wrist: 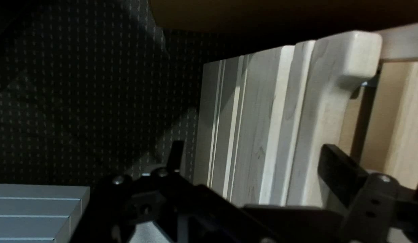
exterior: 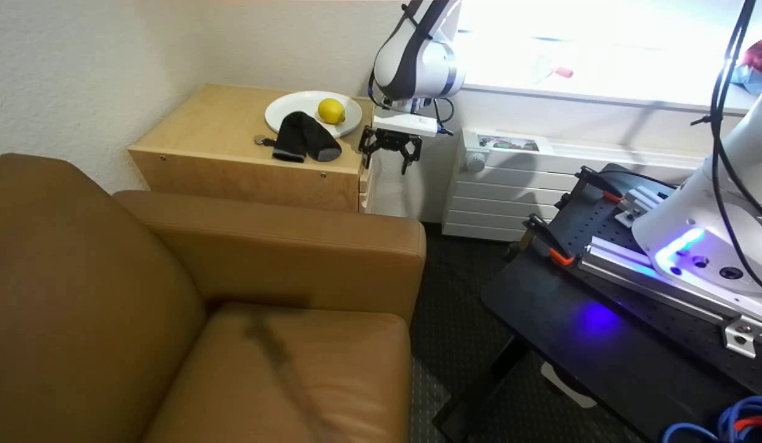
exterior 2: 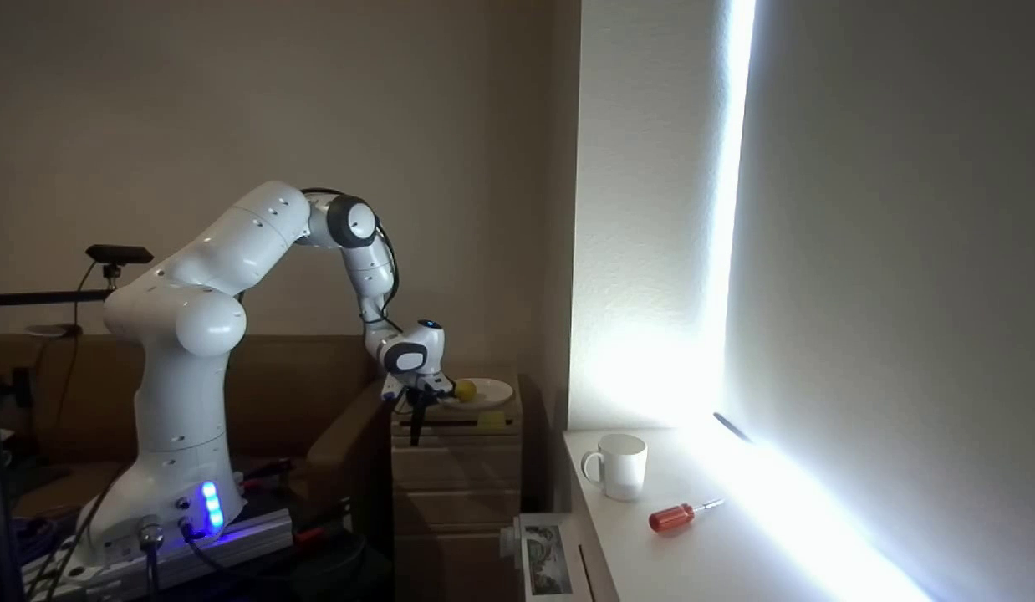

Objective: Pick the sock on the drawer tray, put it on the drawer top, close and open the drawer, then pick the sock and put it on the drawer tray

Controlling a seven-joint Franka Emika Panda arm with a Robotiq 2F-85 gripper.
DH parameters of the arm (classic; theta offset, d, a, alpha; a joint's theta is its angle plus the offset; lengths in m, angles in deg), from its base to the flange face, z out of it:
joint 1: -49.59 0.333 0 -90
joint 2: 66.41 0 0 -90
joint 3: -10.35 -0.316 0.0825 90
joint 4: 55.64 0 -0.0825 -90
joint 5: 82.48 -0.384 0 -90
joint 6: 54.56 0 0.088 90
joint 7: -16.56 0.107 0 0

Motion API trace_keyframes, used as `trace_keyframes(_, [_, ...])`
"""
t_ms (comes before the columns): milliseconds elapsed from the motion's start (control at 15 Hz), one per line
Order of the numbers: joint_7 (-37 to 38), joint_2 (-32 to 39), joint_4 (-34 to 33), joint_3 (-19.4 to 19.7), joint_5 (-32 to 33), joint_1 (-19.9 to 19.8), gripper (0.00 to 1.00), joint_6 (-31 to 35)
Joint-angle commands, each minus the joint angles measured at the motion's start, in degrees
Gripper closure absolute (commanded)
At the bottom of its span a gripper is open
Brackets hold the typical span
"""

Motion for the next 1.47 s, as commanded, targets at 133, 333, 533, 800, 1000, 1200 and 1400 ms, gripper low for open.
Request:
trace_keyframes(133, [0.4,1.9,-4.0,-3.6,-5.3,-4.7,0.00,-1.8])
trace_keyframes(333, [0.3,2.3,-5.0,-4.7,-8.1,-6.4,0.00,-1.2])
trace_keyframes(533, [-0.4,2.6,-4.9,-5.1,-9.0,-6.6,0.00,-0.2])
trace_keyframes(800, [1.4,5.0,-6.3,-0.9,-5.4,-3.2,0.00,-0.2])
trace_keyframes(1000, [2.1,5.6,-6.5,1.7,-2.6,-1.3,0.00,0.1])
trace_keyframes(1200, [3.1,6.4,-6.9,3.7,-0.7,0.1,0.00,0.6])
trace_keyframes(1400, [3.2,6.2,-6.8,4.4,0.2,0.8,0.00,0.7])
